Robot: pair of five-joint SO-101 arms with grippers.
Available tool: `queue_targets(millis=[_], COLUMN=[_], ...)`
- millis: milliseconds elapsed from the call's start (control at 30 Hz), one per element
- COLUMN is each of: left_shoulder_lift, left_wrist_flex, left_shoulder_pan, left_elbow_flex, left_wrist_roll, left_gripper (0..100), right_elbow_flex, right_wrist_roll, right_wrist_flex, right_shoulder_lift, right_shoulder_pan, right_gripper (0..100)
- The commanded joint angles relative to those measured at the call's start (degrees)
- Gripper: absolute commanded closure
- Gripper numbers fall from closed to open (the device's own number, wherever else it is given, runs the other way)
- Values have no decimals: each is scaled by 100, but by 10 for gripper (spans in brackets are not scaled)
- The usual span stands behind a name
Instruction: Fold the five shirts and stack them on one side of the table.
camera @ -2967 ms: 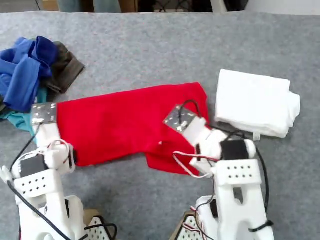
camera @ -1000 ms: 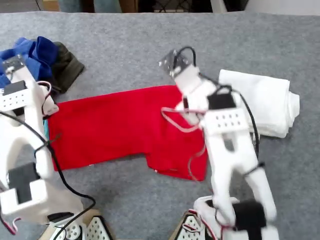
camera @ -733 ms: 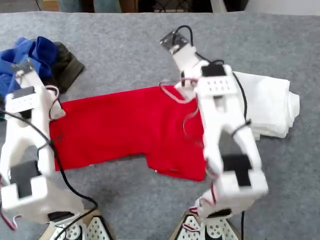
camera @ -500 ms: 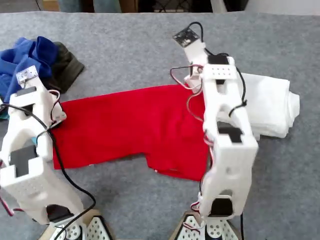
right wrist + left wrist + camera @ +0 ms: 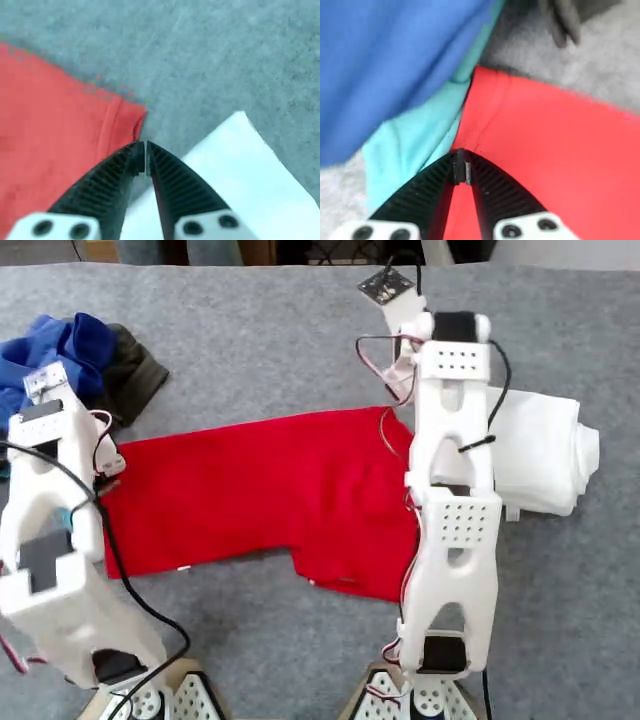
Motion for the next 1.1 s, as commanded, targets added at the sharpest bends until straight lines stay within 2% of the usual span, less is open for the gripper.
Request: queue_targets(millis=[0,133,300,400,500,633,800,933,1067], left_shoulder_lift=[-1108,-2066,-2813,-3121,-3341,-3393,-3393,-3393,-3393], left_wrist_flex=[176,202,229,457,484,484,466,448,448], left_shoulder_pan=[224,268,251,268,154,-66,-127,-84,-75], left_elbow_flex=[338,804,1200,1358,1578,1771,2000,2176,2308], left_wrist_roll=[-536,-756,-774,-1275,-1407,-1442,-1442,-1424,-1433], left_gripper=[972,971,967,967,967,966,966,966,966], right_elbow_flex=[-637,347,3134,4857,6501,8593,10642,11521,12022], right_wrist_roll=[299,545,1319,1846,2189,2242,2048,1776,1732], right_wrist_flex=[580,580,527,334,-158,-756,-1512,-2330,-2936], right_shoulder_lift=[-207,-1191,-3196,-4462,-5648,-6791,-7486,-7609,-7477], right_shoulder_pan=[-18,-79,-440,-703,-958,-1512,-2277,-2734,-2778], right_gripper=[984,984,984,984,984,984,984,984,984])
